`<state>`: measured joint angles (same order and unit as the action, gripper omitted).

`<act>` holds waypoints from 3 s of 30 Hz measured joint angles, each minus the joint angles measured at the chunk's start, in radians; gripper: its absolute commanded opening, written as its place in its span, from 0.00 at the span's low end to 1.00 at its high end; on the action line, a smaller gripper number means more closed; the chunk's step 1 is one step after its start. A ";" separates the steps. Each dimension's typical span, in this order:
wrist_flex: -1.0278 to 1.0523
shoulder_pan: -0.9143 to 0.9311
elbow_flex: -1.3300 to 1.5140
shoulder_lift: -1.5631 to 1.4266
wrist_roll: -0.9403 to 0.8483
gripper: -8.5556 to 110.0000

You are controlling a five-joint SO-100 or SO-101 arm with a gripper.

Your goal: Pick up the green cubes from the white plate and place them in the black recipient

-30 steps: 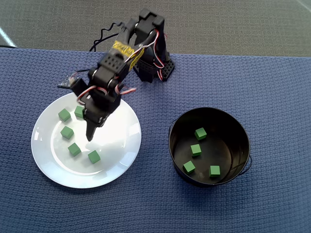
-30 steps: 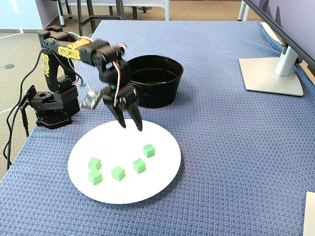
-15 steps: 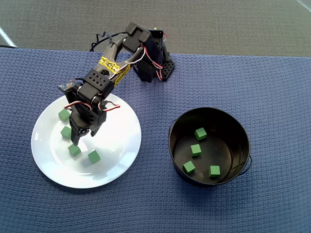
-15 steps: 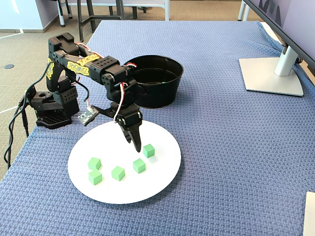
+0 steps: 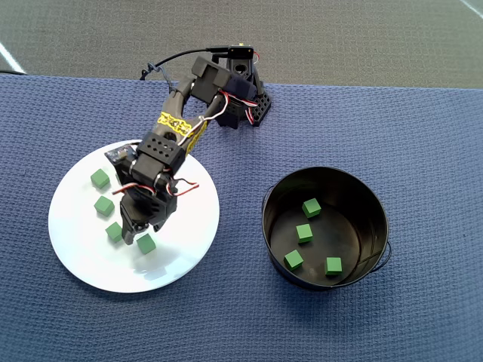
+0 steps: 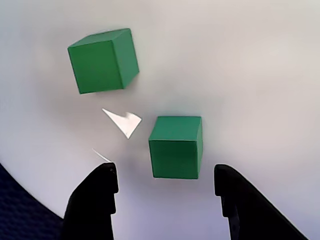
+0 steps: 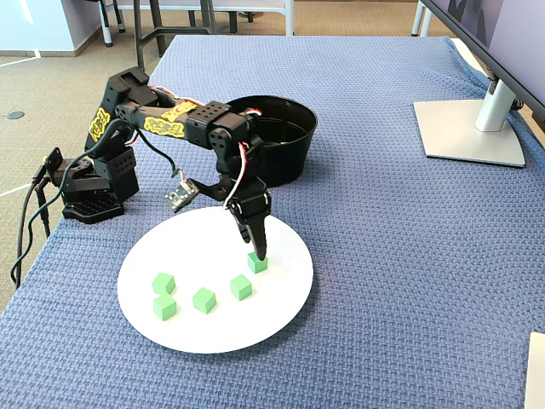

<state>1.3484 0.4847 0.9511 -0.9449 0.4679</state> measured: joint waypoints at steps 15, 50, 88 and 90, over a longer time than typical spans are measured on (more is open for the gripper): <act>0.006 -0.003 -0.109 0.133 -0.009 0.20; 0.146 -0.606 0.304 -0.914 -0.117 0.07; 0.044 -0.060 0.388 -0.802 -0.015 0.20; -0.006 0.018 0.439 -0.750 -0.011 0.20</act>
<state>1.3422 0.5031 1.3898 -1.6950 0.4571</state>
